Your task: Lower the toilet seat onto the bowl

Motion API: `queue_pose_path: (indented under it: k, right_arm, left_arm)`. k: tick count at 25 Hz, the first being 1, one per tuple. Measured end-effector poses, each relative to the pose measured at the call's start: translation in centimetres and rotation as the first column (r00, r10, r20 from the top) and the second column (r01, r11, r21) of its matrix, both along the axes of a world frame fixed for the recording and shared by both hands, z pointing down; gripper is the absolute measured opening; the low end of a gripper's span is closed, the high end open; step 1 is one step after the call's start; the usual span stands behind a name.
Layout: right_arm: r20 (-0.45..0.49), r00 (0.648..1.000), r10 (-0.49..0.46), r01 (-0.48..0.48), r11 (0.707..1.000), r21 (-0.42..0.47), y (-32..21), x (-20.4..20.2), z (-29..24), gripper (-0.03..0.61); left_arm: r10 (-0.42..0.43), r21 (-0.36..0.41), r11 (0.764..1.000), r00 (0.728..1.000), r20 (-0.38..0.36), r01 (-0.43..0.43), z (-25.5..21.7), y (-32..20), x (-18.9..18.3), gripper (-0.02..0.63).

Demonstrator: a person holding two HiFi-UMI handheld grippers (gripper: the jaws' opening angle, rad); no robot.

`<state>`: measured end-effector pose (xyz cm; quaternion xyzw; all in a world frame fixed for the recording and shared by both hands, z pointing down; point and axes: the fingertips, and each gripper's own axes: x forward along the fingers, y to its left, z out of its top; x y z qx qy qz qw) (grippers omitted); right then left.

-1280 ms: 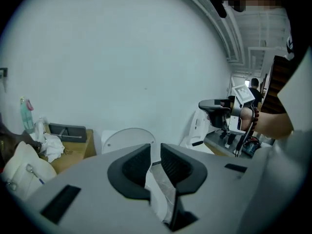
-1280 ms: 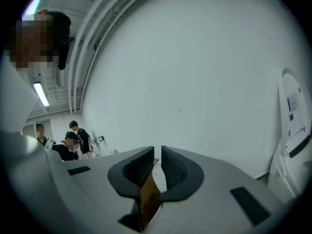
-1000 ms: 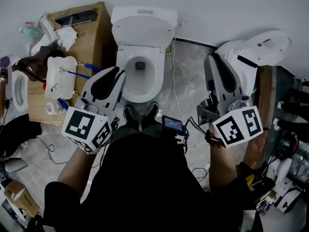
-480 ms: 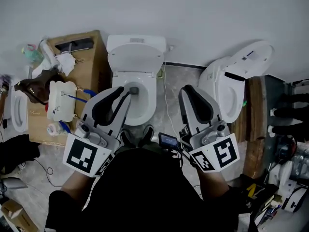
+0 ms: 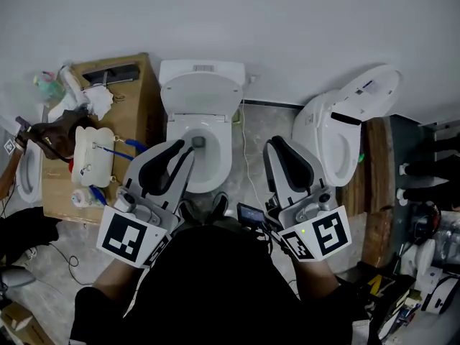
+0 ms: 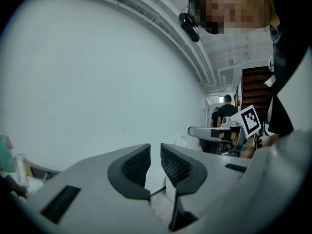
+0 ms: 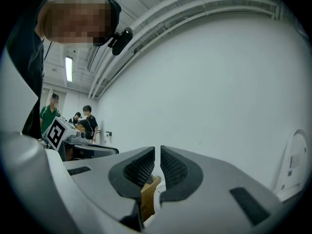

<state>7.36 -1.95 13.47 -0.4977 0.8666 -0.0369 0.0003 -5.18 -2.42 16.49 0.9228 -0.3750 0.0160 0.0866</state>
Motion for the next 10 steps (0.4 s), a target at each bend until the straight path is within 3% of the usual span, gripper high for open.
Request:
queue_pose_path:
  k: [10]
  right_arm:
    - [-0.007, 1.0, 0.0, 0.0, 1.0, -0.018, 0.49, -0.92, 0.41, 0.058]
  left_arm:
    - [0.012, -0.005, 1.0, 1.0, -0.022, -0.012, -0.23, 0.94, -0.61, 0.074]
